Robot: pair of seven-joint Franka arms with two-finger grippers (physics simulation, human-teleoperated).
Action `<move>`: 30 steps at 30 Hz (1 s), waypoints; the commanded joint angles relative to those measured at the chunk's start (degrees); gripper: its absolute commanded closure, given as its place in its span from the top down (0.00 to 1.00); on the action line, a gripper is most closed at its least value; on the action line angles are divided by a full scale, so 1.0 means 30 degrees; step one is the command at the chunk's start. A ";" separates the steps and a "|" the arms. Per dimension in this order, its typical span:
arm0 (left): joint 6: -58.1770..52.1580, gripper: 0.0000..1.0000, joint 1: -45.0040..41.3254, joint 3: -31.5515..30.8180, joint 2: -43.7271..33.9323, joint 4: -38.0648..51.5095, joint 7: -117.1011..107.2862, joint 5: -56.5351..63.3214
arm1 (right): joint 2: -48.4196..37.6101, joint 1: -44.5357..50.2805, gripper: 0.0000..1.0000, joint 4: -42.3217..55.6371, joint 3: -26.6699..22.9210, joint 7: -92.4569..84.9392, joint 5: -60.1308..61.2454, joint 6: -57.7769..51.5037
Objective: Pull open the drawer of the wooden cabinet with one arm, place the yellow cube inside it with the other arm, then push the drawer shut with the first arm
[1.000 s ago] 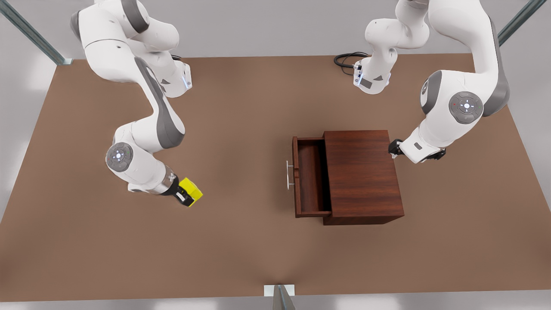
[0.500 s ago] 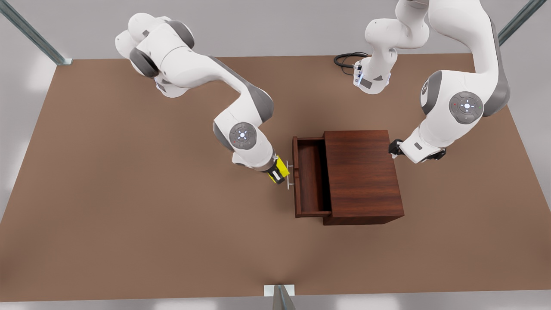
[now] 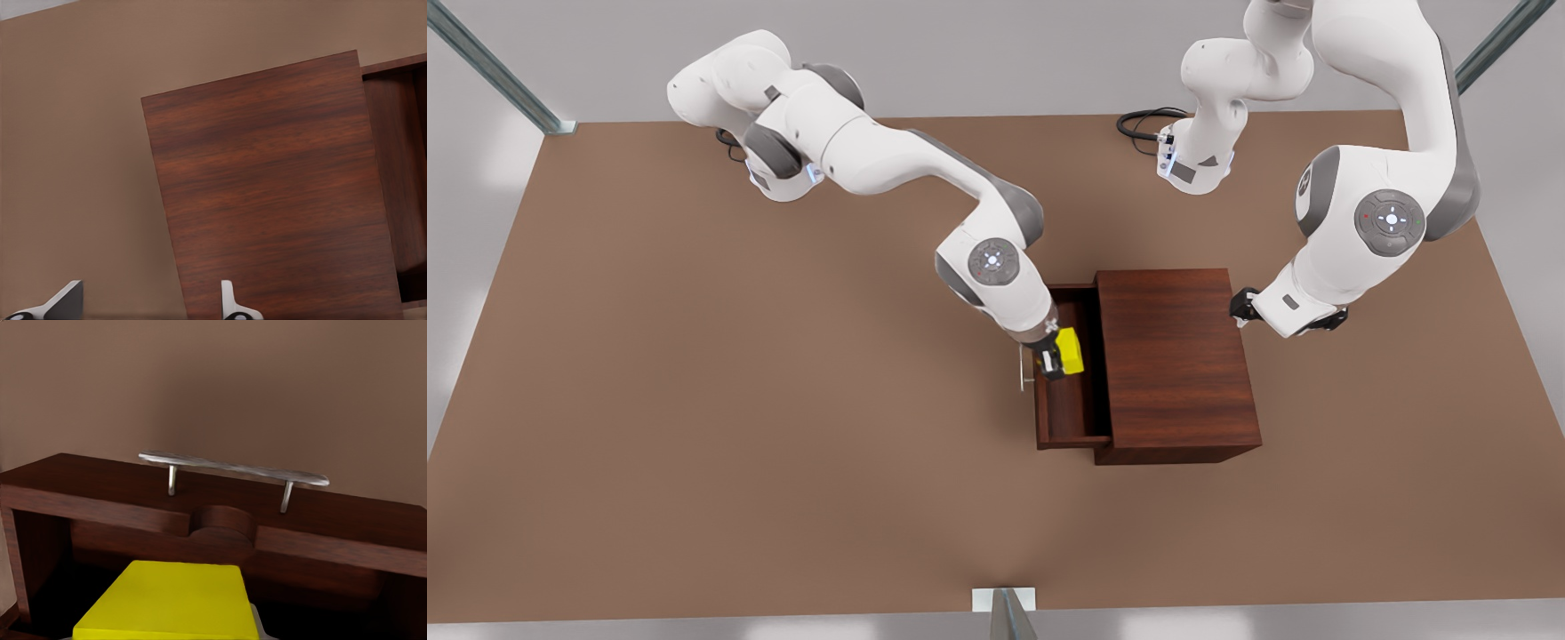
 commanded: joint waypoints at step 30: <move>0.2235 1.00 -1.3650 0.0347 1.1114 1.2520 -2.5225 0.1831 | -1.4015 -1.7699 1.00 -1.3099 0.0342 -4.2975 -0.3913 -1.0766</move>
